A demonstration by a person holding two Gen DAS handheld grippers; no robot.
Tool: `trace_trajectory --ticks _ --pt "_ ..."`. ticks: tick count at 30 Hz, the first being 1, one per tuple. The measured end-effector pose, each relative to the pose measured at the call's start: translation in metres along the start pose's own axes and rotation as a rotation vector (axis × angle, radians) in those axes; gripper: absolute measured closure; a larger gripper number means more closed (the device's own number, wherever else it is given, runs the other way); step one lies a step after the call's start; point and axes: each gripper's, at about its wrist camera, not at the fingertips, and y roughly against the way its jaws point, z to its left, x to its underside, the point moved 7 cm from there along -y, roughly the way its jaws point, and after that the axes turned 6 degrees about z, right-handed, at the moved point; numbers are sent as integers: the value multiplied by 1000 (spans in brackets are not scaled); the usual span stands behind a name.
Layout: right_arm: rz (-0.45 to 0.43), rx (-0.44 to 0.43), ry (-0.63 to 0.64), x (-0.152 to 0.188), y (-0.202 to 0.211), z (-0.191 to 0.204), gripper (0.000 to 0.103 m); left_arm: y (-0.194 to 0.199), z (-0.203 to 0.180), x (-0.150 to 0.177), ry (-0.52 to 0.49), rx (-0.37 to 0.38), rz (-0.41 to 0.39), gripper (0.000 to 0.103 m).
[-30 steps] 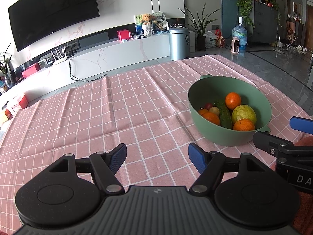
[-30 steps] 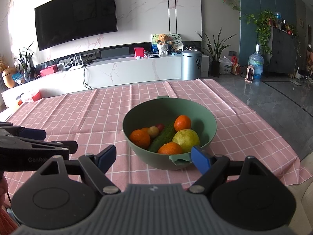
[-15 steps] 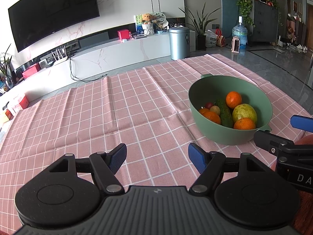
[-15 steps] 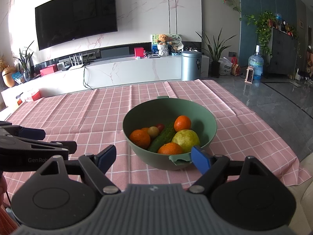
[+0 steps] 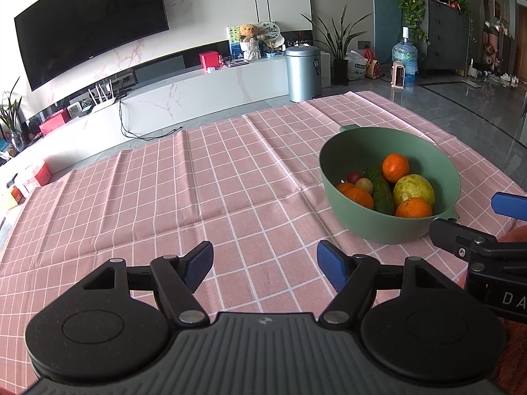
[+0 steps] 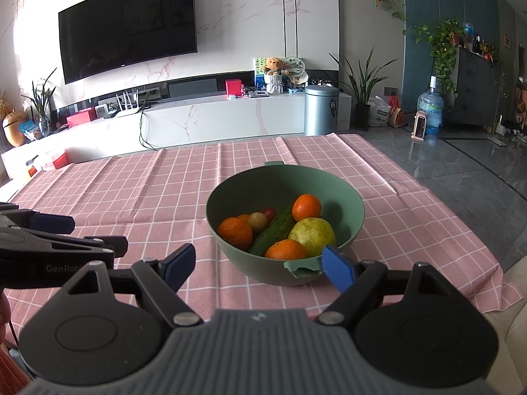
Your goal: Organize fruits
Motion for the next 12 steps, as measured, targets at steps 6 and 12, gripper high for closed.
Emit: trace_trajectory --ticks 6,12 --pt "2 0 0 0 0 -1 22 1 0 0 4 -2 2 19" --pt "2 1 1 0 0 0 22 3 -2 -1 0 1 -5 19"
